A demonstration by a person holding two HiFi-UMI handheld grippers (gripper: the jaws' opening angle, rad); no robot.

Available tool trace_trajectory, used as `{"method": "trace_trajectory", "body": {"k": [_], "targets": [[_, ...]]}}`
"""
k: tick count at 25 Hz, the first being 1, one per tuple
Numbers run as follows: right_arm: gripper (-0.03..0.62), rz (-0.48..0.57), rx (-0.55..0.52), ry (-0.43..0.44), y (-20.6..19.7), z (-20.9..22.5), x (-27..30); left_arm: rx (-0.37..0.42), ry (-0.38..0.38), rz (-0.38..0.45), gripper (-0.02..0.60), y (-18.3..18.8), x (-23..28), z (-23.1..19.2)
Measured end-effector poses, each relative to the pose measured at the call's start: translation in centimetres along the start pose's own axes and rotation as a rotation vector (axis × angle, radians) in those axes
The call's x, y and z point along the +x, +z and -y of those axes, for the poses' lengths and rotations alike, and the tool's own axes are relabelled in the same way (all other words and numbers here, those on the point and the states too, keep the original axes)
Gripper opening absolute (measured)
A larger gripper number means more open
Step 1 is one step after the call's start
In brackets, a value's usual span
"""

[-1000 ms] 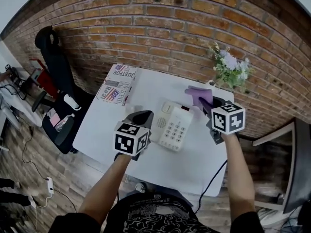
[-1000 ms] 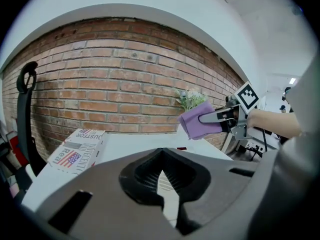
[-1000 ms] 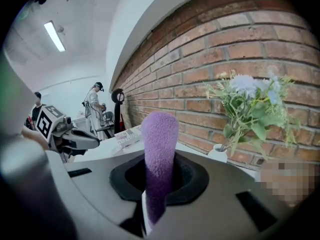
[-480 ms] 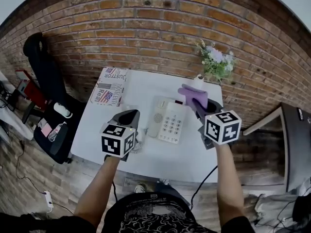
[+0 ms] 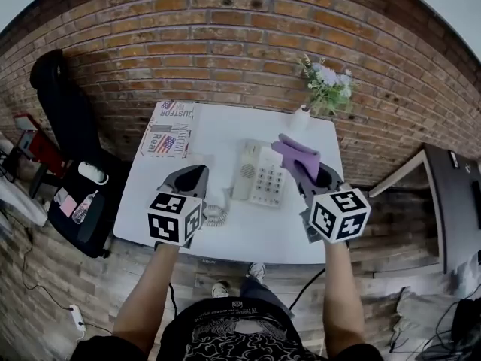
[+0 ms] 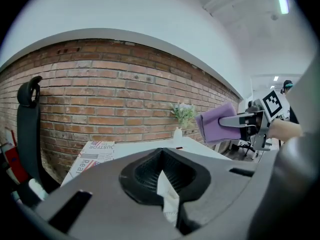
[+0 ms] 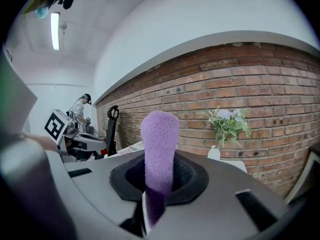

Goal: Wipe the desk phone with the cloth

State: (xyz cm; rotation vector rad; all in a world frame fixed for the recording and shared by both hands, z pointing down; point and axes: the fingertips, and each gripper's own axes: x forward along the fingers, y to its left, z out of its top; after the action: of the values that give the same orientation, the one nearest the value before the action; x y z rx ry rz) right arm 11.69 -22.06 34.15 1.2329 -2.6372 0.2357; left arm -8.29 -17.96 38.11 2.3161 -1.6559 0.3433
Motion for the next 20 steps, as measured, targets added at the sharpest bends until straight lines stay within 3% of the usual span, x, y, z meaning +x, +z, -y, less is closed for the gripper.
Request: {"method": "trace_trajectory", "body": {"k": [20], "targets": [[0.043, -0.006, 0.004, -0.046, -1.6, -3.8, -2.5, 0.016, -0.047, 0.013, 0.002, -0.7, -2.9, 0.7]]}}
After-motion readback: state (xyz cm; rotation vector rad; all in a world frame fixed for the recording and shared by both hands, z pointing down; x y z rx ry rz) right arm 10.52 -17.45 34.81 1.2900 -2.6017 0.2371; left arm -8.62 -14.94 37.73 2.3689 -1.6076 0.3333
